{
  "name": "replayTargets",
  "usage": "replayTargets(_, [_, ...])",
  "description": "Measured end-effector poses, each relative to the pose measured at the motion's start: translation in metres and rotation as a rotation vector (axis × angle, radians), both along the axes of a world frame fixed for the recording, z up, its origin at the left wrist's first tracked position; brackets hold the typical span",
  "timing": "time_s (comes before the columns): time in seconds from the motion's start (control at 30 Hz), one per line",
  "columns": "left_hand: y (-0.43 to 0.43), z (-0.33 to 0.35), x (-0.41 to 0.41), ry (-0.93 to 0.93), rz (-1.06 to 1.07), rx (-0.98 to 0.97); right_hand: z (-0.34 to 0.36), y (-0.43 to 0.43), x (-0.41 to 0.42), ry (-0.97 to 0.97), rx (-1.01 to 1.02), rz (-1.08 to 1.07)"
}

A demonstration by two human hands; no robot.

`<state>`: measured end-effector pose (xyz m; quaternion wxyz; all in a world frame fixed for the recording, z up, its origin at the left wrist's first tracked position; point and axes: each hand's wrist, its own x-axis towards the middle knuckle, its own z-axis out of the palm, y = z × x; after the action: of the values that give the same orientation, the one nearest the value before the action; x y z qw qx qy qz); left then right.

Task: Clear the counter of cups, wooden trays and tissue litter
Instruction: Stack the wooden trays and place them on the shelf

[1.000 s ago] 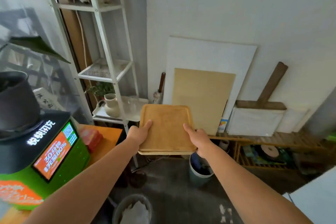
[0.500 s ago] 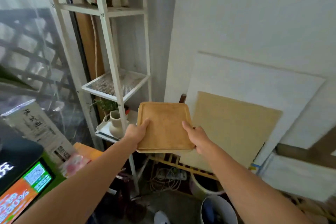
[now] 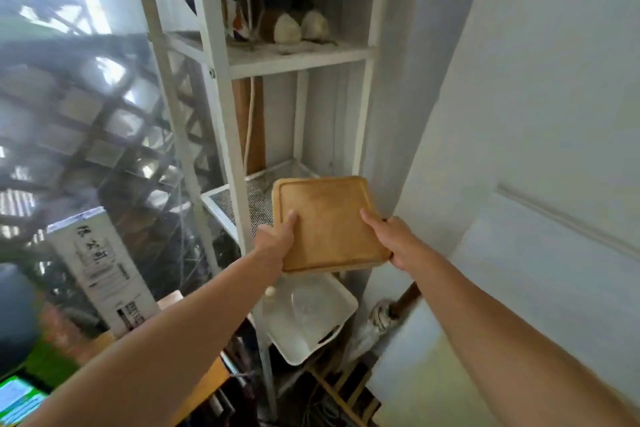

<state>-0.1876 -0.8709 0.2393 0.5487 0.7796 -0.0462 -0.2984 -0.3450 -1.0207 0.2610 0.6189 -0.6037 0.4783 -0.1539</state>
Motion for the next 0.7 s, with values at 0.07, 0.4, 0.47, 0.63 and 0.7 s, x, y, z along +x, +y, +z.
replayTargets(0.07, [-0.009, -0.001, 0.010, 0.041, 0.089, 0.000, 0.002, -0.021, 0.023, 0.028, 0.015, 0.091])
replayTargets(0.4, [-0.057, -0.021, 0.046, 0.186, 0.379, -0.043, -0.012, -0.101, 0.120, 0.169, -0.023, 0.379])
replayTargets(0.47, [-0.062, -0.023, 0.054, 0.176, 0.406, -0.019, -0.018, -0.110, 0.135, 0.163, -0.014, 0.404])
replayTargets(0.63, [-0.075, -0.027, 0.072, 0.176, 0.456, 0.053, -0.033, -0.121, 0.166, 0.191, -0.023, 0.432])
replayTargets(0.7, [-0.080, -0.026, 0.078, 0.176, 0.457, 0.071, -0.035, -0.127, 0.174, 0.215, -0.013, 0.455])
